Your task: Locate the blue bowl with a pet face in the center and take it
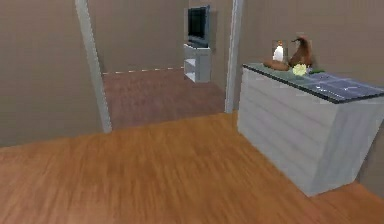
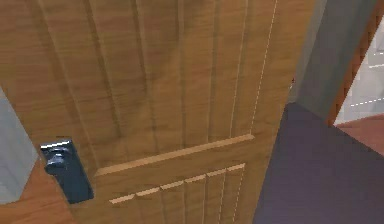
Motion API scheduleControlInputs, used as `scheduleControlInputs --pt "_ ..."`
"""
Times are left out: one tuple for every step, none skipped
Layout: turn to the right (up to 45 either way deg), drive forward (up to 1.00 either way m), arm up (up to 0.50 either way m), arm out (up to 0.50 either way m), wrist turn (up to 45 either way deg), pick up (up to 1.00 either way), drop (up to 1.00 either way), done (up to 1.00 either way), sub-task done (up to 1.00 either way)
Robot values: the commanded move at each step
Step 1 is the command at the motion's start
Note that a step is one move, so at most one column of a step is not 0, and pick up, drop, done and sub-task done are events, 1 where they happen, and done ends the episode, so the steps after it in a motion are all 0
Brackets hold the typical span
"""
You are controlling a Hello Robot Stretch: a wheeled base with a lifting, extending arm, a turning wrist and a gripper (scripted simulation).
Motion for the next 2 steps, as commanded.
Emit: scheduleControlInputs --pt "-15.0 0.0 0.0 0.0 0.0 0.0 0.0 0.0 0.0" --pt "0.0 1.0 0.0 0.0 0.0 0.0 0.0 0.0 0.0"
